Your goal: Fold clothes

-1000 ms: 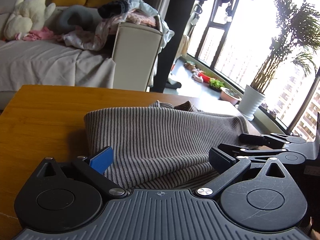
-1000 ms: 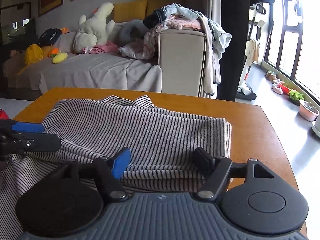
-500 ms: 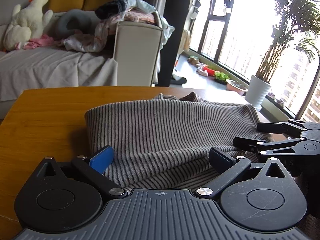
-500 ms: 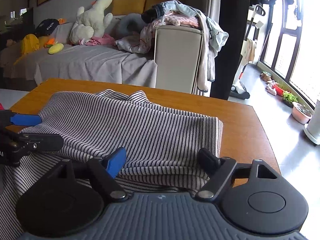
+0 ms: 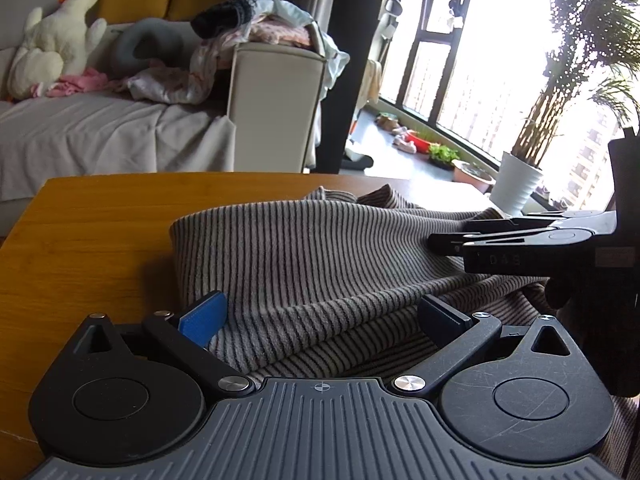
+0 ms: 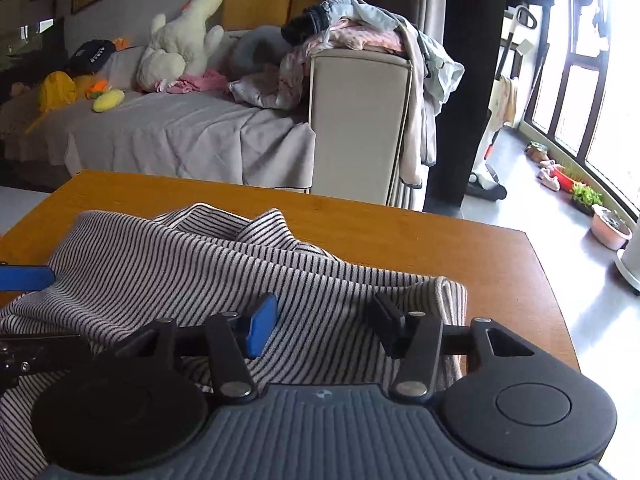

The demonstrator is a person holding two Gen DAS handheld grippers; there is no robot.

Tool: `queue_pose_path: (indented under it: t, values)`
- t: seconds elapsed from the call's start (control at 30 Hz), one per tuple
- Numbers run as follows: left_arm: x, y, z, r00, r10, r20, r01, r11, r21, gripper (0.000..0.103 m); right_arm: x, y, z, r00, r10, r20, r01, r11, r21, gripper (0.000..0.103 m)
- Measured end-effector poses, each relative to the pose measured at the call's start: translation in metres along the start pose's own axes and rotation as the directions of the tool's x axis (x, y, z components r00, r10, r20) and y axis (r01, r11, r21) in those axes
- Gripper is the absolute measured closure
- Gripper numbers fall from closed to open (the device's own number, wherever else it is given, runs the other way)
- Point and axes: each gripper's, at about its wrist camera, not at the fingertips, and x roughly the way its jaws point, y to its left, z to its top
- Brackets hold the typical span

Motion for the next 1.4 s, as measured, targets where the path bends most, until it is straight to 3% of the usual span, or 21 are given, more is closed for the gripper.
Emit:
queue_pose_path:
  t: [0.17,0.27,0.33,0.57,0.67,0.9,1.0,1.07,1.23,1.4]
  values:
    - [-0.001,0.001,0.0,1.0,-0.003,0.001,0.003,1.0,-0.006,0.0,-0.005,-0.003,0.029,0.998,0.055,0.009,-0.056,0.994,0.089,0.051]
    - [-0.001,0.002,0.0,1.0,-0.006,0.002,0.006,1.0,-0.012,0.0,0.004,0.002,0.05,0.997,0.068,0.029,-0.07,0.995,0.074,0.048]
    - [-0.001,0.002,0.0,1.0,-0.006,0.002,0.006,1.0,-0.013,0.0,0.025,0.011,0.057,0.998,0.058,0.0,-0.058,0.998,0.038,0.048]
    - [-0.001,0.003,0.0,1.0,-0.01,0.003,0.01,1.0,-0.018,0.0,0.074,0.022,0.047,0.997,0.072,-0.032,-0.071,0.997,0.025,0.049]
    - [-0.001,0.003,0.0,1.0,-0.01,0.003,0.01,1.0,-0.02,0.0,0.073,0.021,0.046,0.996,0.082,-0.03,-0.082,0.996,0.019,0.061]
    - [-0.001,0.003,0.001,1.0,-0.008,0.004,0.008,1.0,-0.02,0.0,0.07,0.024,0.044,0.998,0.057,-0.014,-0.057,0.998,0.005,0.072]
    - [0.001,0.004,0.002,1.0,-0.006,0.005,0.006,1.0,-0.018,0.0,0.068,0.027,0.045,0.999,0.04,-0.02,-0.04,0.999,-0.013,0.083]
    - [0.0,0.006,0.003,1.0,-0.012,0.008,0.012,1.0,-0.026,0.0,0.059,0.024,0.048,0.998,0.063,-0.023,-0.062,0.998,0.014,0.094]
    - [-0.016,0.018,0.01,0.999,-0.021,0.029,0.024,0.994,-0.103,0.0,-0.013,0.009,0.047,0.983,0.161,0.086,-0.167,0.984,0.061,0.097]
    - [-0.056,0.033,0.019,0.997,0.004,0.075,0.011,0.98,-0.197,0.0,-0.095,0.001,0.013,0.954,0.26,0.146,-0.274,0.958,0.082,0.097]
